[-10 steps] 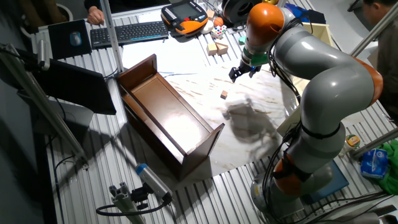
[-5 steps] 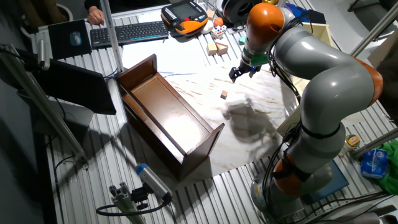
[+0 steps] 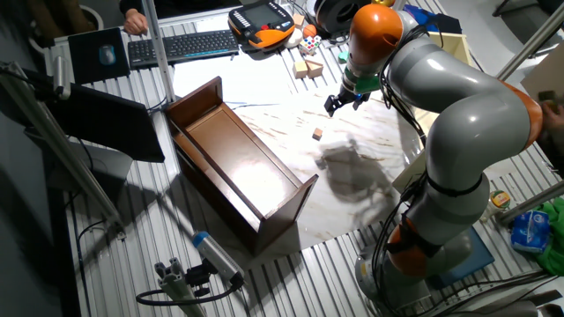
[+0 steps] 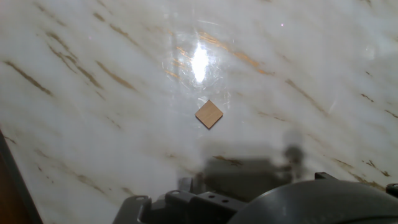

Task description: Put the object on the shelf

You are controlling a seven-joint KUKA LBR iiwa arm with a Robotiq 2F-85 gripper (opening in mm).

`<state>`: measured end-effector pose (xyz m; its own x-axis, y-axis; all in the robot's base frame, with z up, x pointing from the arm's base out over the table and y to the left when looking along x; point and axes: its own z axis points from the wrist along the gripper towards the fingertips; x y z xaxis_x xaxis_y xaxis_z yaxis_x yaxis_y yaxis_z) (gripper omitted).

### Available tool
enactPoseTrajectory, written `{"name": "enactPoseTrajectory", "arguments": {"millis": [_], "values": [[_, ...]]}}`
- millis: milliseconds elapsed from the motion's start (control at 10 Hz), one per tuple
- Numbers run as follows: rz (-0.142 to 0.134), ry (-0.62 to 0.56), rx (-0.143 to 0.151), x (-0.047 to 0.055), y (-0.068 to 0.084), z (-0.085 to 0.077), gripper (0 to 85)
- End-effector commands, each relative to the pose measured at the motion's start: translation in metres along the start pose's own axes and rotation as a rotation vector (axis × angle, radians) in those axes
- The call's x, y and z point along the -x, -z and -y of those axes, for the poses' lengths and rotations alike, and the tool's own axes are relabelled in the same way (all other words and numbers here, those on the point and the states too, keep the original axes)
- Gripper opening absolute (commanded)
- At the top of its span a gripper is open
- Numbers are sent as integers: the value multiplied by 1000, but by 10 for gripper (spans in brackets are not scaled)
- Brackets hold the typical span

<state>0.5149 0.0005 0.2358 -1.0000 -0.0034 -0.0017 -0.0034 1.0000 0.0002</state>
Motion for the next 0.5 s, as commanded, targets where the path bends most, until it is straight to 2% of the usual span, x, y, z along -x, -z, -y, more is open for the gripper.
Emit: {"name": "enactPoseTrajectory", "arguments": {"millis": [0, 200, 300, 400], "values": [[-139, 79, 63, -4, 3, 2, 0], [-112, 94, 59, -11, 5, -1, 0], [-117, 91, 33, -11, 4, -1, 0], [-96, 77, 2, -10, 4, -1, 0]]}}
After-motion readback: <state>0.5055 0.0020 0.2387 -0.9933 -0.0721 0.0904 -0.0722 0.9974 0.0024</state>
